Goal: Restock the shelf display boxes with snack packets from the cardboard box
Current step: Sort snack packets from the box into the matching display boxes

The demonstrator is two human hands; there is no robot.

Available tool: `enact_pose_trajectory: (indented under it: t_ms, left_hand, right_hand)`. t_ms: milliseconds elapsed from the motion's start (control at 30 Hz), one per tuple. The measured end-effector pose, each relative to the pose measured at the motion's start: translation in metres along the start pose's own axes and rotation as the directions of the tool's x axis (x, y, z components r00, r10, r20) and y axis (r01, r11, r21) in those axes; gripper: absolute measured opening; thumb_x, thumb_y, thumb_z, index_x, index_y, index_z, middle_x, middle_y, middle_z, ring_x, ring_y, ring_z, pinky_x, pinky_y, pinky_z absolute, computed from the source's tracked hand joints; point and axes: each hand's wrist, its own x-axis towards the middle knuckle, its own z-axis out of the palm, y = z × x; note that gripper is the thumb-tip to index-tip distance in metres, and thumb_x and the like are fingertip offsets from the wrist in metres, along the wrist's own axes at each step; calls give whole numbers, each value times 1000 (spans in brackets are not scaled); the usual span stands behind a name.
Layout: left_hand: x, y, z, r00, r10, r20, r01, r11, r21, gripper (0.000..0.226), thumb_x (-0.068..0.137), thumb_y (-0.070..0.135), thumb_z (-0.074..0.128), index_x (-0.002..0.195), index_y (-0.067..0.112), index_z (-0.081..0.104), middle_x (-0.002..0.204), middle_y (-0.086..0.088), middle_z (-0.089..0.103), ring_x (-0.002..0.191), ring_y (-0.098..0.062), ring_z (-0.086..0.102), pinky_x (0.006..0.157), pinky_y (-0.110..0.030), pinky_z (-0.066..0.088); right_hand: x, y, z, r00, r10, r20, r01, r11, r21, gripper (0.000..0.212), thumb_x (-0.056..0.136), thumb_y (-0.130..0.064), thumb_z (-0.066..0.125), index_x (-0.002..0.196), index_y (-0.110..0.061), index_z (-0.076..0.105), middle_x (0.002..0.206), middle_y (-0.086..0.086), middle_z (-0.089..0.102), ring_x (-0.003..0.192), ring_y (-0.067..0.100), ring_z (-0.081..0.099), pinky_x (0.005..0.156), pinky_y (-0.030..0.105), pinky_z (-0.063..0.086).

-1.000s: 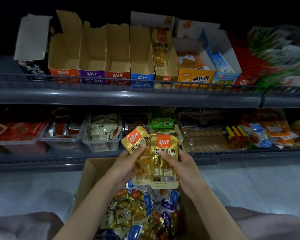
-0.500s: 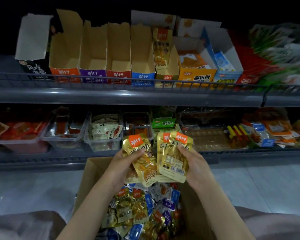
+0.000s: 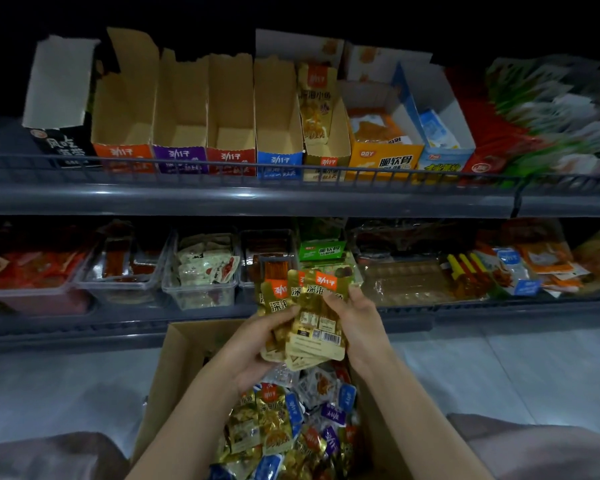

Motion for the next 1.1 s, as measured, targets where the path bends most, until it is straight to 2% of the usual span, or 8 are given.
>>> enact_pose_trajectory:
  t_ms: [133,367,500,567,800,900,1000,1100]
  left_hand:
    - [0,-1,-5,997,17,-74,-13,999,51,22,84,11,64,102,-1,65,89,-16,73,74,-24,71,60,-30,56]
    - [-1,4,-2,977,80,-199,-54,990,129,40,79,24,73,113,6,64,89,-10,75,76,-25,71,56,-29,53]
    - [-6,10,-5,982,66,-175,-55,996,64,27,91,42,56,94,16,65,75,-5,75,78,-24,67,67,-34,49]
    - [-4,10,-10,992,52,-118,-58,997,-42,39,92,46,51,110,14,64,95,-9,74,88,-27,67,82,-41,52]
    - [0,3,6,998,33,56,-38,996,86,57,83,64,47,127,29,58,122,-4,66,115,-22,60,99,-43,46]
    - [-2,12,6,999,43,2,-43,992,119,50,82,53,54,122,25,59,120,-10,65,110,-25,60,90,-40,48]
    - [-6,18,-2,1000,0,-8,0,996,89,45,86,47,51,119,18,60,112,-15,69,105,-30,63,88,-42,49]
    - [-13,23,-6,997,-22,68,23,1000,-7,47,85,46,49,106,11,71,112,-21,68,98,-32,67,95,-45,47]
  right_hand:
    - [-2,10,0,997,62,41,-63,998,16,49,92,-28,62,136,-12,48,105,7,73,91,23,72,80,41,57]
    - [-8,22,-7,970,128,205,-166,970,178,46,94,-14,55,139,-13,44,120,15,66,106,31,65,79,43,55]
    - [-4,17,-16,985,77,157,-96,988,122,32,94,-10,51,124,-17,59,120,10,67,116,32,58,100,53,44]
    - [-1,11,-20,992,30,123,-34,999,31,29,94,-12,51,119,-24,62,119,4,68,119,28,57,105,56,39]
    - [-24,-1,11,929,13,369,28,994,-106,41,82,-53,50,118,-35,59,116,-14,64,113,1,55,96,21,44]
    - [-19,-3,10,939,-50,340,133,965,-225,28,99,-36,43,122,-37,59,135,-12,55,126,0,47,112,30,35]
    - [-16,-10,1,935,-221,277,309,891,-333,31,101,-18,42,123,-33,59,126,-18,60,120,-3,51,110,34,38]
    - [-12,-20,-5,933,-240,269,324,884,-337,52,84,-37,62,133,-33,44,128,-19,54,113,-3,51,100,26,42]
